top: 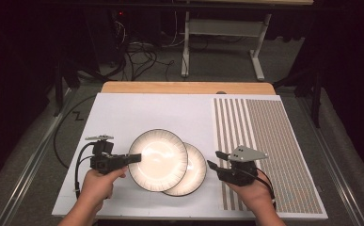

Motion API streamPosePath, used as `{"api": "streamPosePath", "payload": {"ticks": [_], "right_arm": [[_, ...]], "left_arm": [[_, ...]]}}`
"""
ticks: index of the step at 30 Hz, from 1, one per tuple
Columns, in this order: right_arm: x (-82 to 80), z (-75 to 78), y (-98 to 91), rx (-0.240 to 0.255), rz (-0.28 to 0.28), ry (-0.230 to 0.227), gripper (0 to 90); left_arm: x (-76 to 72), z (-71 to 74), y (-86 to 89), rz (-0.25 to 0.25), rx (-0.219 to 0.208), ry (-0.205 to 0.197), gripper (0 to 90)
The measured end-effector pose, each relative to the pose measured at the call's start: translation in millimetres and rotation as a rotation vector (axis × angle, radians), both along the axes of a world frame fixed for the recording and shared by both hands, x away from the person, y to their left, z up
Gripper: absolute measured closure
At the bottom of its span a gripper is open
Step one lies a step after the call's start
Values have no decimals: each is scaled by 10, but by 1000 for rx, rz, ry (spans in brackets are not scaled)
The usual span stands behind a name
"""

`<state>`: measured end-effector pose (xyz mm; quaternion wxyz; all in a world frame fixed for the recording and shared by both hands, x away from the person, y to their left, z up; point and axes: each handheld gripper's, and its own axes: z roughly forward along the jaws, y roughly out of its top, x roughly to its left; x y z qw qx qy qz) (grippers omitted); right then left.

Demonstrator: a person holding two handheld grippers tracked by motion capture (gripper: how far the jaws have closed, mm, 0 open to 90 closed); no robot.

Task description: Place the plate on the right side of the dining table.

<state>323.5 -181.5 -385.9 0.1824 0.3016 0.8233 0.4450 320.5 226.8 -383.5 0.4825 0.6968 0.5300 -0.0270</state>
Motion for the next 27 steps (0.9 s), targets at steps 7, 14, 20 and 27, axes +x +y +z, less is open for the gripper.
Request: {"api": "streamPosePath", "payload": {"ticks": [7, 14, 20, 27], "right_arm": [[-17, 11, -106, 24, -33, -26, 390], [-56, 23, -242, 70, -51, -36, 252], [-115, 39, -301, 78, -84, -68, 144], [-143, 50, -305, 94, -105, -84, 14]], "left_arm": [[-143, 28, -7, 9, 28, -123, 793], [-259, 17, 4, 8, 35, -215, 793], [-321, 13, 2, 1, 47, -274, 789], [-363, 14, 1, -13, 56, -333, 789]]}}
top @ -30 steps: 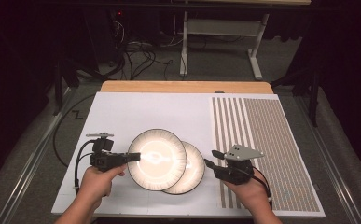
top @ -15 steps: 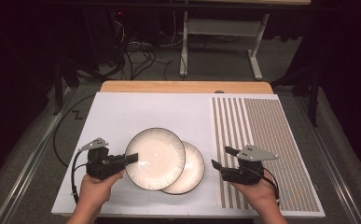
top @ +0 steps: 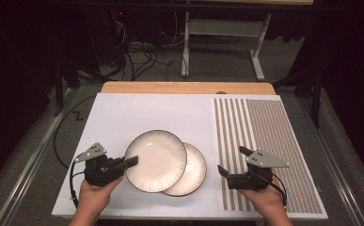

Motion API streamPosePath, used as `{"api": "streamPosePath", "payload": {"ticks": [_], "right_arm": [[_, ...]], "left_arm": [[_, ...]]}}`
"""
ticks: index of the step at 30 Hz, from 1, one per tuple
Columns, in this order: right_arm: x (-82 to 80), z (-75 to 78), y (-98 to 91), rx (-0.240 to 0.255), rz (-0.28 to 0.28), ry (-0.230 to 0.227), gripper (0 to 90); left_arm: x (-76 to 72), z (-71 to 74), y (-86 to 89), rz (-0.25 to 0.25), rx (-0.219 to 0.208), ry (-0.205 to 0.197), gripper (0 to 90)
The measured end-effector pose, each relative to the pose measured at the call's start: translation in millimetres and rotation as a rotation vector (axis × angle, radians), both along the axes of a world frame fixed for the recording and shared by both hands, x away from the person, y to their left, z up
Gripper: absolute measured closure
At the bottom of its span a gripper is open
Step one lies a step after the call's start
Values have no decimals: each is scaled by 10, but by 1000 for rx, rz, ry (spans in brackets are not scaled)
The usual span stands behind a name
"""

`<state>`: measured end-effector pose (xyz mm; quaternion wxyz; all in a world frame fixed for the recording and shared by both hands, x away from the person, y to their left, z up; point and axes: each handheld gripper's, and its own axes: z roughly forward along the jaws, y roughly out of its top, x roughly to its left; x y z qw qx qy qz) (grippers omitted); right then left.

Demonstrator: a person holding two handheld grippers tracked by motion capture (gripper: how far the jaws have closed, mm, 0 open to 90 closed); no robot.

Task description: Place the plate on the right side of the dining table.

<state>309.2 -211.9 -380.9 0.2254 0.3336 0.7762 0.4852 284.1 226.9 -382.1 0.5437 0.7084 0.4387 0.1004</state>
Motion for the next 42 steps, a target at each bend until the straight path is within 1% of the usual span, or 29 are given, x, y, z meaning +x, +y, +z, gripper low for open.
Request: {"api": "streamPosePath", "payload": {"ticks": [1, 4, 6, 11, 15, 18, 19, 20, 24, 28, 35, 42], "right_arm": [[1, -4, -2, 6, 1, 3, 9], [5, -5, -15, 23, 5, 3, 9], [3, -3, -21, 33, -2, 1, 9], [3, -10, -9, 40, -7, -3, 9], [1, -4, -3, 43, -10, -8, 8], [2, 3, -5, 47, -7, -11, 8], [3, -1, -3, 51, -2, -33, 8], [-1, -2, 4, 54, 0, -41, 8], [-4, 1, 54, 50, 11, -44, 8], [-11, 18, 126, 35, 15, -43, 8], [-14, 30, 275, 20, 33, -47, 8], [16, 39, 427, 19, 53, -54, 9]], "left_arm": [[0, 0, 0, 0, 0, 0, 789], [-32, 10, -4, -3, 16, -49, 789], [-46, 20, -4, 5, 27, -71, 790], [-50, 18, -5, 2, 29, -101, 792], [-63, 27, -20, 6, 50, -136, 792], [-57, 18, -12, 1, 46, -140, 791], [-58, 17, -12, -1, 44, -144, 791], [-58, 18, -12, -2, 46, -145, 791], [-62, 24, -14, -7, 58, -152, 789], [-66, 27, -15, -10, 67, -159, 788], [-72, 33, -26, -8, 71, -164, 787], [-75, 32, -26, -10, 75, -168, 786]]}}
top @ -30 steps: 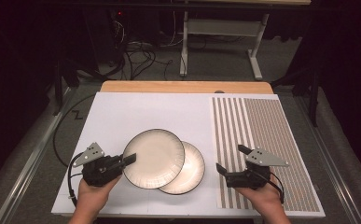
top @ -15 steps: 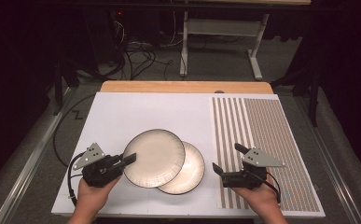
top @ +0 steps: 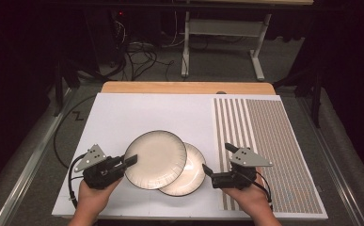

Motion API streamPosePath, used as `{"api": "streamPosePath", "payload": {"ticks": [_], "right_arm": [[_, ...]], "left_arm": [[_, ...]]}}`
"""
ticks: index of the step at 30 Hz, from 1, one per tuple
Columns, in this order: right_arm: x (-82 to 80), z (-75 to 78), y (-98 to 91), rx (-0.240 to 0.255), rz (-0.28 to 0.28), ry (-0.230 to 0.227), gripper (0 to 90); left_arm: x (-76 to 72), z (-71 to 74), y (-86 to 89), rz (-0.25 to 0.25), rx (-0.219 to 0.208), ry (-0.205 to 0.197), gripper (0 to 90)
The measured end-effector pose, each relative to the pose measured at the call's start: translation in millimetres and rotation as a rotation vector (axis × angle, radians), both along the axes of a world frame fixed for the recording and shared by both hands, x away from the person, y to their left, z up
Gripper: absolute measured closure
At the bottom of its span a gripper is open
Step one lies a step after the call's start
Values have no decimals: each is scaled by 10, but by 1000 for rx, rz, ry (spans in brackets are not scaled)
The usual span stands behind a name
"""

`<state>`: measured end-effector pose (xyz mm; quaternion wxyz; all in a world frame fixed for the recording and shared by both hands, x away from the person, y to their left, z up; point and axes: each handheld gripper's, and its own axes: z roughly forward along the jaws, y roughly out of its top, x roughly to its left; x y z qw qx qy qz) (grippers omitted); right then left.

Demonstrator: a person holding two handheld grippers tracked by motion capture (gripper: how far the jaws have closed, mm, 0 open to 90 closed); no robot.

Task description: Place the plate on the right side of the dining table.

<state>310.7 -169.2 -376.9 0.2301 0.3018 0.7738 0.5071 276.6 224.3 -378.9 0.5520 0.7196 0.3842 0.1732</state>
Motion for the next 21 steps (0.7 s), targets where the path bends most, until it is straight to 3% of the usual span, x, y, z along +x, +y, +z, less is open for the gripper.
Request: {"api": "streamPosePath", "payload": {"ticks": [10, 21], "right_arm": [[71, -13, 259, -36, 36, 13, 44], [161, 6, 465, -1, 72, 35, 104]], "left_arm": [[-11, 1, -6, 4, 0, -5, 786], [-8, -7, 3, 3, -5, -2, 786]]}}
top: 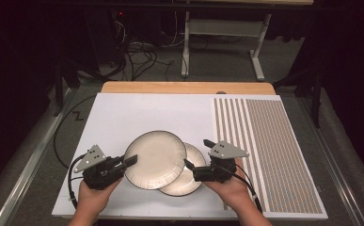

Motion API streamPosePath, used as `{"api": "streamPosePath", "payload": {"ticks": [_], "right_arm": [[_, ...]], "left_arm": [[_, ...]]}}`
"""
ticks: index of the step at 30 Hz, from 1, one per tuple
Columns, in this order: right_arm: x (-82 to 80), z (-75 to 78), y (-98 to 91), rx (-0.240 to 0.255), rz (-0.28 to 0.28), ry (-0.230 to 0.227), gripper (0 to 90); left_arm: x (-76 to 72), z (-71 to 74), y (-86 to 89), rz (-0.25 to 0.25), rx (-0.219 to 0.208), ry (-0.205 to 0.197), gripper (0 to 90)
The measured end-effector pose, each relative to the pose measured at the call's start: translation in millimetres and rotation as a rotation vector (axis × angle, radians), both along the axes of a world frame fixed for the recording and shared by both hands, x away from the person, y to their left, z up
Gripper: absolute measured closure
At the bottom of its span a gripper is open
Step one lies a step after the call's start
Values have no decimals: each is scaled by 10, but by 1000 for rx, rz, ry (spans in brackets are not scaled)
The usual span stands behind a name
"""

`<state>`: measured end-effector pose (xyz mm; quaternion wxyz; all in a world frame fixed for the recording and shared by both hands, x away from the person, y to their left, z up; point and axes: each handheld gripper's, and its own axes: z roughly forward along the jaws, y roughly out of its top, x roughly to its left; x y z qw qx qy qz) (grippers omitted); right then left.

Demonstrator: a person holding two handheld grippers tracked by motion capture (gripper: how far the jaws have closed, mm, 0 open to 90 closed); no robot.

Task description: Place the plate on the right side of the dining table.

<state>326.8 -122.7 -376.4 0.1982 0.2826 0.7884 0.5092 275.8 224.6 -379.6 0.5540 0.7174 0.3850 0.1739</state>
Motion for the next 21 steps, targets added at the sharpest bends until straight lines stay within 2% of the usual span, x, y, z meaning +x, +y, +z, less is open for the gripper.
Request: {"api": "streamPosePath", "payload": {"ticks": [14, 16, 21], "right_arm": [[45, -133, 237, -15, 44, 37, 193], [24, -178, 265, -11, 37, 37, 256], [31, -227, 284, 11, 50, 87, 365]], "left_arm": [[-14, 1, -6, -3, 5, -14, 786], [-19, -1, -7, -2, 4, -17, 786], [-22, -7, 0, -4, 4, -21, 786]]}}
